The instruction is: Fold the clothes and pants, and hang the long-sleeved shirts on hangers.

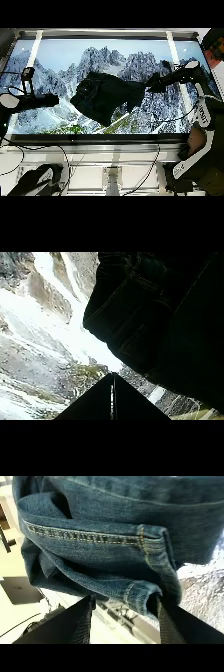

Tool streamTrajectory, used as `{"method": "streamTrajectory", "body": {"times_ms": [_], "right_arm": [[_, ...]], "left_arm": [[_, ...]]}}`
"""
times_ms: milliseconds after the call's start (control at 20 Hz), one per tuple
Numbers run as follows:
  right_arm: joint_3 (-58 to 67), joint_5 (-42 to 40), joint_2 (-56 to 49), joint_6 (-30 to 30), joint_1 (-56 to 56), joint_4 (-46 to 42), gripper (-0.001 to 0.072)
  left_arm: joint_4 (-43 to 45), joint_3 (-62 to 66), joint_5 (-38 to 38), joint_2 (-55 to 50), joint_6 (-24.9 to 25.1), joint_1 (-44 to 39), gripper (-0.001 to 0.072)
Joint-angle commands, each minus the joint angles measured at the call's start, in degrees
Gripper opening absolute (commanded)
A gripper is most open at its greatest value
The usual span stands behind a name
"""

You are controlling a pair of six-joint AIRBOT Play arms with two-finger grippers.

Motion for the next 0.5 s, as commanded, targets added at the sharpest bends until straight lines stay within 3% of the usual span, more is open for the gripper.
{"method": "streamTrajectory", "body": {"times_ms": [0,200,350,400,450], "right_arm": [[0.02,1.25,-0.17,2.19,1.88,-3.06,0.0450],[0.02,3.48,-0.17,4.42,3.96,-3.78,0.0435],[0.02,4.07,-0.13,4.39,4.70,-3.76,0.0202],[0.02,4.79,-0.07,4.39,4.52,-3.80,0.0050],[0.02,4.94,0.17,4.74,4.11,-4.13,0.0017]], "left_arm": [[-0.02,-0.02,0.00,0.02,0.00,-0.02,0.0035],[-0.02,-0.02,0.02,0.02,0.00,-0.02,0.0035],[-0.02,-0.02,0.00,0.02,0.00,-0.02,0.0035],[-0.02,-0.02,0.00,0.02,0.00,-0.02,0.0035],[-0.02,-0.02,0.00,0.02,0.00,-0.02,0.0035]]}}
